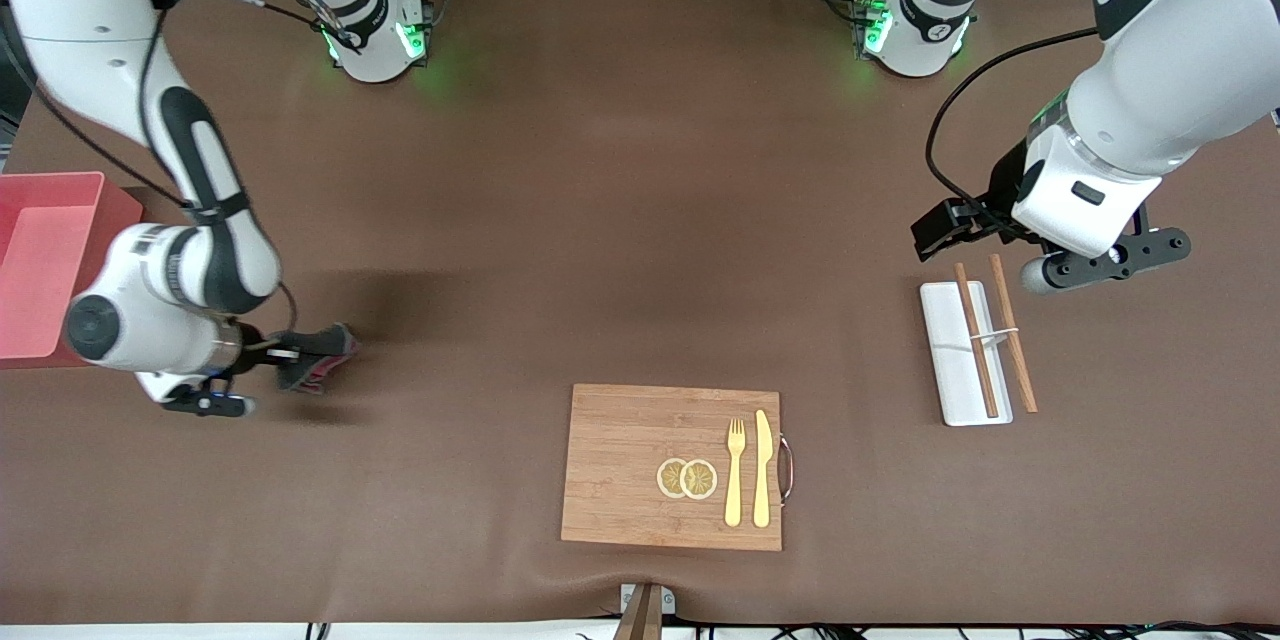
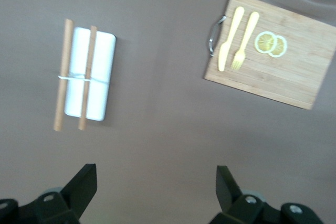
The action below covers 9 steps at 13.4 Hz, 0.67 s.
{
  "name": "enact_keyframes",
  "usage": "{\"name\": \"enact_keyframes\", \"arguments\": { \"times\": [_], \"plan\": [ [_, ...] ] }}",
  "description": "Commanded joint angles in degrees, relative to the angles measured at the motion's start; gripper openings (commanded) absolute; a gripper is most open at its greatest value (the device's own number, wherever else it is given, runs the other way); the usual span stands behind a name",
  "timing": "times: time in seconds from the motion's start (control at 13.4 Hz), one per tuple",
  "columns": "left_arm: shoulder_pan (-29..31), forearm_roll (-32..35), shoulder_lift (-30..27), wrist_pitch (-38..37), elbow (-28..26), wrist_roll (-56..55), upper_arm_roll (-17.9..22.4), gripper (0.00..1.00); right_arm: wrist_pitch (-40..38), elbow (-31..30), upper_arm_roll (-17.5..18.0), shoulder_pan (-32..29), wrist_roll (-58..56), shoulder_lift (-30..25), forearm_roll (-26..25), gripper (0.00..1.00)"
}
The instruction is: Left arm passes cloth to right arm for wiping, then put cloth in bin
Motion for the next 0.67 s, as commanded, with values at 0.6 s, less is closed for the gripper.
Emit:
{"name": "enact_keyframes", "arguments": {
  "times": [0.6],
  "plan": [
    [2.90,2.61,-6.17,-3.29,-3.52,10.40,2.84,1.00,-0.47,6.12,1.52,-8.32,-19.24,1.63,-8.25,0.00]
  ]
}}
